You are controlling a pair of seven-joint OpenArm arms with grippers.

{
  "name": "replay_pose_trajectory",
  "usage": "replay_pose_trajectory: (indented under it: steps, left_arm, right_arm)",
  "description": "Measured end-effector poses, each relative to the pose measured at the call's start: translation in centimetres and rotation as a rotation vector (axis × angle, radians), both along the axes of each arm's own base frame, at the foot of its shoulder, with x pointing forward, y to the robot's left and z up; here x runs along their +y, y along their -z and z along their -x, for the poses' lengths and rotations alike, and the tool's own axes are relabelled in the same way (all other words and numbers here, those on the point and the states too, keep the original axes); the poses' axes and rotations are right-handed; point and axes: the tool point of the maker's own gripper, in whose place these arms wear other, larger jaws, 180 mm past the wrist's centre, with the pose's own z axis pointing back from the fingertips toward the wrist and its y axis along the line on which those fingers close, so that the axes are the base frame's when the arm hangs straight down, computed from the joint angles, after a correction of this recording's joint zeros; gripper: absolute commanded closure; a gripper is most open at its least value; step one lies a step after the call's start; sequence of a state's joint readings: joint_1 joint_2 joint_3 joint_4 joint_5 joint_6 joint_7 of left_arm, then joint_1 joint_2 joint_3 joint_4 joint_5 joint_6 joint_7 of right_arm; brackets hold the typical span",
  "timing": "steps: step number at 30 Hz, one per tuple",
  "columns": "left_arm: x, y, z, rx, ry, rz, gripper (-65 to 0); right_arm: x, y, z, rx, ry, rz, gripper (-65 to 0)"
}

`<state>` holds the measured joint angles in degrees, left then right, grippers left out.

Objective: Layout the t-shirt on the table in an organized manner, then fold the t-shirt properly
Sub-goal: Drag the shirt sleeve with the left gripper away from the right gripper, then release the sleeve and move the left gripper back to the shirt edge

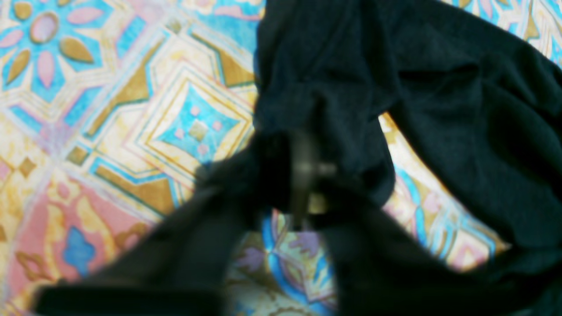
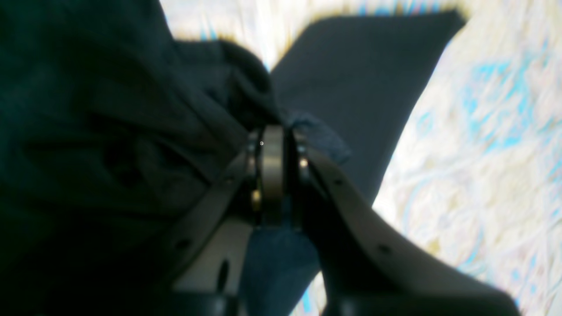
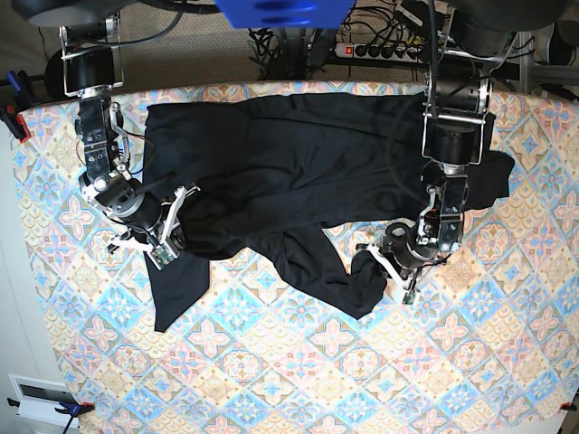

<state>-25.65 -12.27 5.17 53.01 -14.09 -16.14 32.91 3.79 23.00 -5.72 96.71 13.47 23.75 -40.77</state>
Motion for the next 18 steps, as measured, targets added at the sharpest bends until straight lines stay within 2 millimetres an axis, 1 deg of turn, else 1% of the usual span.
replay_pose_trajectory:
  steps: [2, 3, 5, 6, 7, 9, 10, 13, 15, 18]
  left_arm:
    - [1.1, -1.5, -1.4, -0.033, -0.014, -0.015, -0.7]
    - [2.1, -2.7, -2.2, -0.054, -0.016, -0.031, -1.8]
    - [4.6, -5.4, -4.0, -0.114, -0.046, -0.065, 0.0]
    - [6.0, -6.9, -4.9, -0.147, -0.060, -0.087, 0.0]
    - [7.2, -8.1, -5.5, -0.171, -0.078, -0.103, 0.0]
    - [9.5, -10.1, -6.3, -0.200, -0.100, -0.137, 0.0]
    - [10.3, -10.9, -6.5, -0.210, -0.105, -0.149, 0.0]
    - [12.2, -13.4, -7.5, -0.244, -0.119, -0.184, 0.0]
    - [13.3, -15.8, -8.3, -0.288, -0.130, -0.193, 0.0]
    - [15.8, -19.0, -9.0, -0.342, -0.162, -0.228, 0.0]
  right_arm:
    - [0.1, -0.2, 0.0, -0.004, -0.001, 0.000, 0.0]
    - [0.2, -0.2, 0.0, -0.007, -0.003, 0.000, 0.0]
    - [0.1, -0.1, 0.1, -0.002, -0.002, 0.003, 0.0]
    - [0.0, -0.1, 0.1, -0.001, -0.002, 0.006, 0.0]
    - [0.0, -0.1, 0.1, -0.003, -0.002, 0.004, 0.0]
    - [0.1, -0.2, 0.0, -0.005, -0.002, 0.003, 0.0]
    - [0.1, -0.2, 0.0, -0.005, -0.002, 0.002, 0.0]
    - [0.1, -0.1, 0.1, -0.002, -0.002, 0.003, 0.0]
    - [0.1, -0.2, 0.0, -0.004, -0.002, 0.002, 0.0]
    - [0.1, -0.1, 0.0, -0.002, 0.000, 0.002, 0.0]
